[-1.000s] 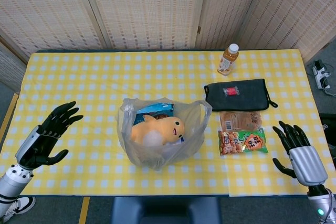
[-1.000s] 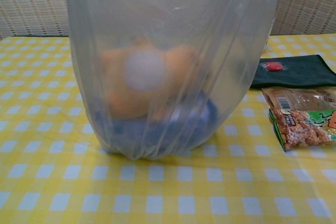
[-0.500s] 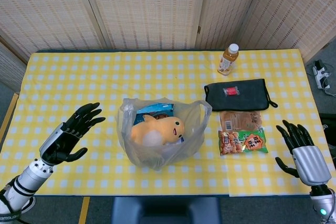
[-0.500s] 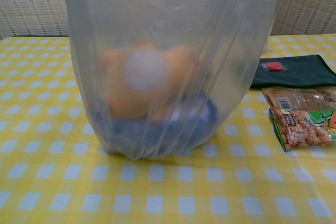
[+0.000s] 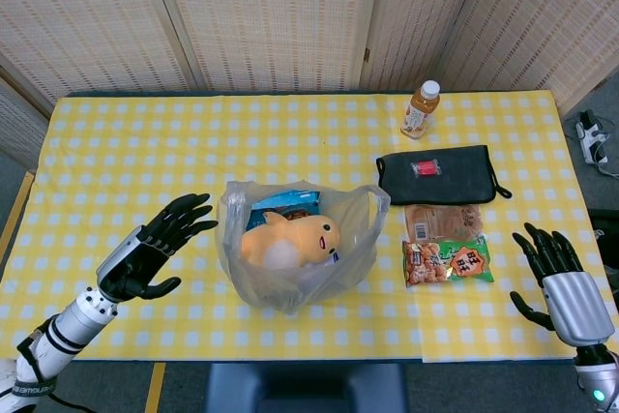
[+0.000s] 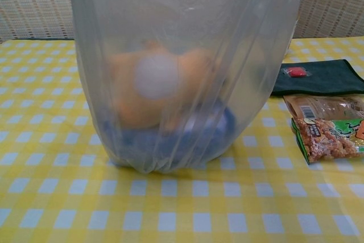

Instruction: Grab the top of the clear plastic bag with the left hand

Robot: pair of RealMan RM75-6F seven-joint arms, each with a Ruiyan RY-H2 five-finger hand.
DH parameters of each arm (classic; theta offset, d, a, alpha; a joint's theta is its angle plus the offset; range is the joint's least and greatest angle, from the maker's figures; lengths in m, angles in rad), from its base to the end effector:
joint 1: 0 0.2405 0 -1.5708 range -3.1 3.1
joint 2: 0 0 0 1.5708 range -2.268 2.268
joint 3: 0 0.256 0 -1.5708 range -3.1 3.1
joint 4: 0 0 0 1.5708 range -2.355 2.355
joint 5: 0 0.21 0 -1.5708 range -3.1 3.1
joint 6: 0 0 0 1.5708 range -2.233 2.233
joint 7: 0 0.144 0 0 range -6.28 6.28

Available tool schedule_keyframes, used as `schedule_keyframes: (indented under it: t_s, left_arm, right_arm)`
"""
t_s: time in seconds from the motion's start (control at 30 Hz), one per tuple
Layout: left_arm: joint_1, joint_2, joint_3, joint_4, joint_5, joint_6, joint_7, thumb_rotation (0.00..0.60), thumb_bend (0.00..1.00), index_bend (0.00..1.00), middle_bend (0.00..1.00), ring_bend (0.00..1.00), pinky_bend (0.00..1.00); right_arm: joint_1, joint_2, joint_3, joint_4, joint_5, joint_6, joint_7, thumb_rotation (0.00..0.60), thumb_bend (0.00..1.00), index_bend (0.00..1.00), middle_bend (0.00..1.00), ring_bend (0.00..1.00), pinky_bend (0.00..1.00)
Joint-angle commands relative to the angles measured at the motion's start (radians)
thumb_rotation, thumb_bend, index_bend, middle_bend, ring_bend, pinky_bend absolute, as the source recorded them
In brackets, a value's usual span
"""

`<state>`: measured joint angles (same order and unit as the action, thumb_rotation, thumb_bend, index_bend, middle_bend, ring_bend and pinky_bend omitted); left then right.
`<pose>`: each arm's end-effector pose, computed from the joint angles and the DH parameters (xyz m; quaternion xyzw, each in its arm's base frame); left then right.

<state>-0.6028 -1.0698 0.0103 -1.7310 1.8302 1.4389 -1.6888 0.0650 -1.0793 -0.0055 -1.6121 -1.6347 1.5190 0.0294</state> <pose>-0.1432 0.2633 0.1342 0.3797 0.6816 0.5991 0.1797 -0.3025 -0.1623 0.1608 0.6352 -0.3689 0.3962 0.5508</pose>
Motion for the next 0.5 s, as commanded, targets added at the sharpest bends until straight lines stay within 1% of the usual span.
schedule_keyframes:
  t_s: [0.03, 0.27, 0.5]
  left_arm:
    - [-0.008, -0.007, 0.002, -0.003, -0.003, -0.005, 0.005, 0.6, 0.33, 0.03, 0.0, 0.0, 0.12]
    - [-0.037, -0.039, -0.009, -0.006, -0.018, -0.029, 0.051, 0.6, 0.29, 0.02, 0.0, 0.0, 0.12]
    - [-0.054, -0.059, 0.001, -0.003, -0.017, -0.043, 0.074, 0.6, 0.29, 0.02, 0.01, 0.0, 0.12]
  right_arm:
    - [0.0, 0.001, 0.0, 0.0, 0.001, 0.0, 0.001, 0.6, 0.33, 0.0, 0.0, 0.0, 0.0]
    - [0.001, 0.0, 0.0, 0.0, 0.002, -0.005, -0.002, 0.6, 0.33, 0.0, 0.0, 0.0, 0.0]
    - [0.0, 0.001, 0.003, -0.001, 0.004, -0.003, -0.001, 0.6, 0.33, 0.0, 0.0, 0.0, 0.0]
